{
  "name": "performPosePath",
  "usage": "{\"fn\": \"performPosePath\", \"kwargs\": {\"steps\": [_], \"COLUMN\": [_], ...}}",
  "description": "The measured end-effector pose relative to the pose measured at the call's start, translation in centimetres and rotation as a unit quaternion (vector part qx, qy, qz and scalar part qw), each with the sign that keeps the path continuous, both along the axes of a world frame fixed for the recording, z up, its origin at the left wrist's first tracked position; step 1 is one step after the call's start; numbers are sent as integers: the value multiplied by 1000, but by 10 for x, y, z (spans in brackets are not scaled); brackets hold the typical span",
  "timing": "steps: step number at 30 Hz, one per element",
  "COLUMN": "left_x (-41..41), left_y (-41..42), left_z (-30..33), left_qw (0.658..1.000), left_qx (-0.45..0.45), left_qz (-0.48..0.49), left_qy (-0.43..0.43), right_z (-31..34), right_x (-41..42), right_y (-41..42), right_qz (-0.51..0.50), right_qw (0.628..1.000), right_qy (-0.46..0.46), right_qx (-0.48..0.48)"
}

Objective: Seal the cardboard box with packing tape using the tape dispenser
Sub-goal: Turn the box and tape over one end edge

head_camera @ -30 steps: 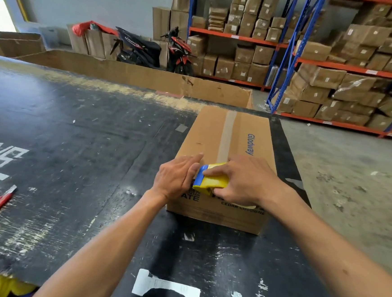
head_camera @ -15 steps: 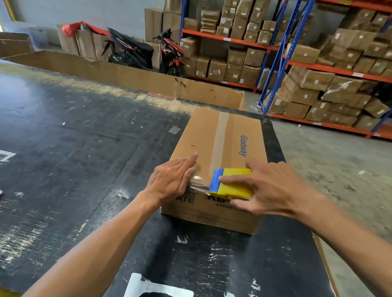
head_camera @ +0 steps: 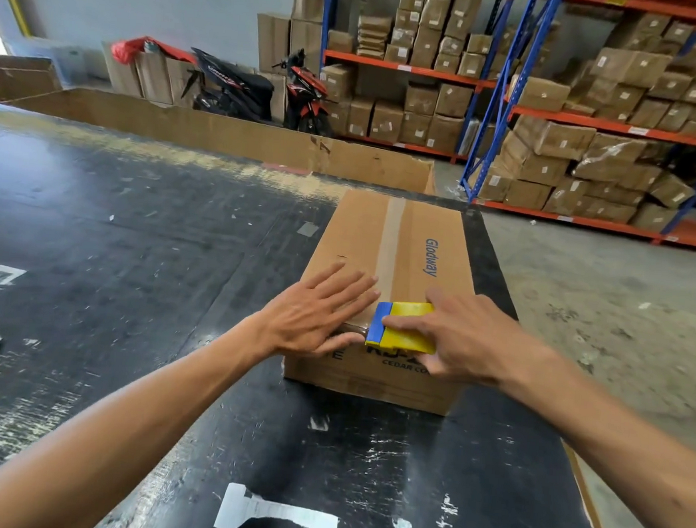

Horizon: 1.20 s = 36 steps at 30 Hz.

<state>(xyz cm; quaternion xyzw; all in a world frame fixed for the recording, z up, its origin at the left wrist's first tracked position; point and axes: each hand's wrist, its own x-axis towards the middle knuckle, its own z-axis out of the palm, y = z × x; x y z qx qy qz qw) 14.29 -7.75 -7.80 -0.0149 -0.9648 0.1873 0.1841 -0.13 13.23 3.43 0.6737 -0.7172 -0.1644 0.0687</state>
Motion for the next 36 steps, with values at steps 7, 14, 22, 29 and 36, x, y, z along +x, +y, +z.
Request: {"fn": "performPosePath", "kwargs": {"steps": [7, 14, 22, 29, 36], "left_x": [-8, -4, -8, -21, -54], "left_y": [-9, -11, -7, 7, 20], "left_z": [-5, -1, 2, 12, -9], "left_qw": [985, 982, 983, 992, 989], "left_qx": [118, 139, 120, 65, 57], "left_qz": [0, 9, 6, -9, -47], "left_qy": [-129, -129, -137, -110, -126], "right_z": [-3, -6, -13, -5, -8], "right_x": [-3, -21, -53, -49, -49], "right_y": [-2, 14, 46, 38, 35], "right_qz": [31, 79, 92, 51, 50], "right_qw": [999, 993, 992, 996, 997], "right_qy": [13, 0, -15, 21, 18], "right_qx": [-19, -83, -90, -65, -64]}}
